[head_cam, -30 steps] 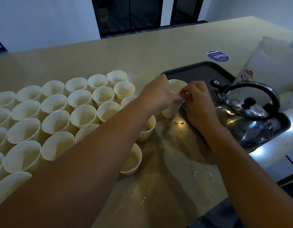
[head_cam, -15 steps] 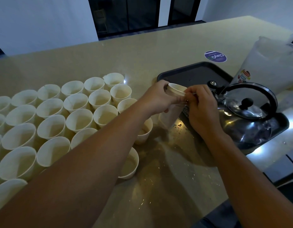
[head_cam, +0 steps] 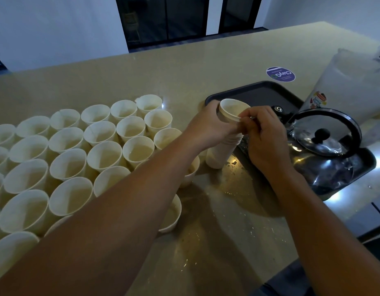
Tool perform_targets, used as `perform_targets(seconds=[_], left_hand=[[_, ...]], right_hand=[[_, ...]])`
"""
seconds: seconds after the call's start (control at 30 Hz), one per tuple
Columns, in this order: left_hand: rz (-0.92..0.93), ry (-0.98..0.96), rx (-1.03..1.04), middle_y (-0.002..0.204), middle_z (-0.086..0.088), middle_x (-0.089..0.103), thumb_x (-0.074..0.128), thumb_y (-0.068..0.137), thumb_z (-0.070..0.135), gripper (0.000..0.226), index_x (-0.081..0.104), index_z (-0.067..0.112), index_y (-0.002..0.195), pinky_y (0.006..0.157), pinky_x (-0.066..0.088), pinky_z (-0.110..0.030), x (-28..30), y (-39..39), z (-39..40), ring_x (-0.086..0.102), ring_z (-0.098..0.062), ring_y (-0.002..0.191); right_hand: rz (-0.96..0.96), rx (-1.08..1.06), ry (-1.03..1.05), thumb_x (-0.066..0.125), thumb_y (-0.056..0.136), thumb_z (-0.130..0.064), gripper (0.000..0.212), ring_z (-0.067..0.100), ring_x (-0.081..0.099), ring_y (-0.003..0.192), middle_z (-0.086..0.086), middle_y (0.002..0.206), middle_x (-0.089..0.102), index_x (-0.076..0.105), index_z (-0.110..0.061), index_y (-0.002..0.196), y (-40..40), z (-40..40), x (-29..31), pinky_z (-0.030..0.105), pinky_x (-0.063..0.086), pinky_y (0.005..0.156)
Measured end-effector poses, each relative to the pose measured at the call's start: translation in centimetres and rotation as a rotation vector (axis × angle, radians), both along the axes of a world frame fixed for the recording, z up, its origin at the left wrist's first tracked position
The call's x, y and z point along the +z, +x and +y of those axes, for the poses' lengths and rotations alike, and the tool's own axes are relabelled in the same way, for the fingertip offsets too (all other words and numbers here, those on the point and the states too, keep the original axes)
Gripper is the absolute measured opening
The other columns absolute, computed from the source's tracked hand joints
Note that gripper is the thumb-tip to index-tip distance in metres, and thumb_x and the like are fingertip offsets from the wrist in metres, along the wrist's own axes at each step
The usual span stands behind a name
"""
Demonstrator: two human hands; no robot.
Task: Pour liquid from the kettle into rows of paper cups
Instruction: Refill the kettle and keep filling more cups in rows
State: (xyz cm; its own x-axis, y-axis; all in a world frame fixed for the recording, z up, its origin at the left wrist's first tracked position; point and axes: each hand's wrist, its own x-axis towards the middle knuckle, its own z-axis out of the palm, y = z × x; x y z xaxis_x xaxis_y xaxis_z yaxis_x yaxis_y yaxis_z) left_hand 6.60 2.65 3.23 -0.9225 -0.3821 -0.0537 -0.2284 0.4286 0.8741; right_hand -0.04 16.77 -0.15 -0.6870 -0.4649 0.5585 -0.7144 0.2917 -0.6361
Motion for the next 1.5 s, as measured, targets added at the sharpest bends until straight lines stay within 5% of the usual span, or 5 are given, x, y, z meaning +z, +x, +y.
perform_targets(seconds=[0.47,0.93,1.23,1.33,1.5], left_hand=[[0.017,-0.03,-0.074,0.143,0.002,0.051,0.069,0.092,0.036,0.066,0.038,0.023,0.15,0.099,0.052,-0.042,0.1,0.8,-0.1,0.051,-0.018,0.126],[-0.121,0.129,-0.017,0.122,0.0,0.053,0.067,0.09,0.023,0.057,0.038,0.027,0.139,0.075,0.044,-0.026,1.2,0.8,0.1,0.052,-0.018,0.109],[-0.214,-0.129,-0.026,0.11,0.002,0.051,0.071,0.088,0.036,0.053,0.045,0.02,0.132,0.087,0.044,-0.033,1.1,0.9,0.1,0.052,-0.019,0.101],[-0.251,-0.314,-0.101,0.117,0.001,0.053,0.079,0.082,0.039,0.06,0.049,0.02,0.13,0.088,0.041,-0.031,1.2,0.9,-0.1,0.049,-0.018,0.102],[-0.251,-0.597,-0.067,0.09,0.004,0.061,0.079,0.078,0.048,0.033,0.059,0.025,0.091,0.087,0.052,-0.038,0.1,0.9,-0.1,0.063,-0.02,0.09]], right_hand=[[-0.134,-0.04,-0.067,0.051,0.101,-0.009,0.013,0.0,0.055,0.081,-0.008,0.093,0.057,0.06,-0.019,0.103,1.1,0.5,-1.4,0.01,0.045,0.068],[-0.052,-0.031,-0.009,0.053,0.101,-0.007,0.01,0.012,0.055,0.091,-0.001,0.1,0.057,0.062,-0.009,0.103,1.7,-0.3,-1.8,0.02,0.045,0.077],[0.163,-0.11,-0.26,0.05,0.103,-0.009,0.012,-0.002,0.047,0.087,0.004,0.097,0.053,0.061,-0.004,0.103,1.5,0.5,2.6,0.017,0.038,0.076],[0.146,-0.081,-0.361,0.048,0.104,-0.014,0.014,0.023,0.056,0.087,0.007,0.097,0.055,0.055,-0.026,0.103,2.3,1.7,3.5,0.032,0.045,0.074],[0.15,-0.03,-0.383,0.043,0.102,-0.013,0.012,0.019,0.05,0.08,-0.005,0.092,0.048,0.052,-0.02,0.1,3.9,3.8,1.7,0.031,0.042,0.071]])
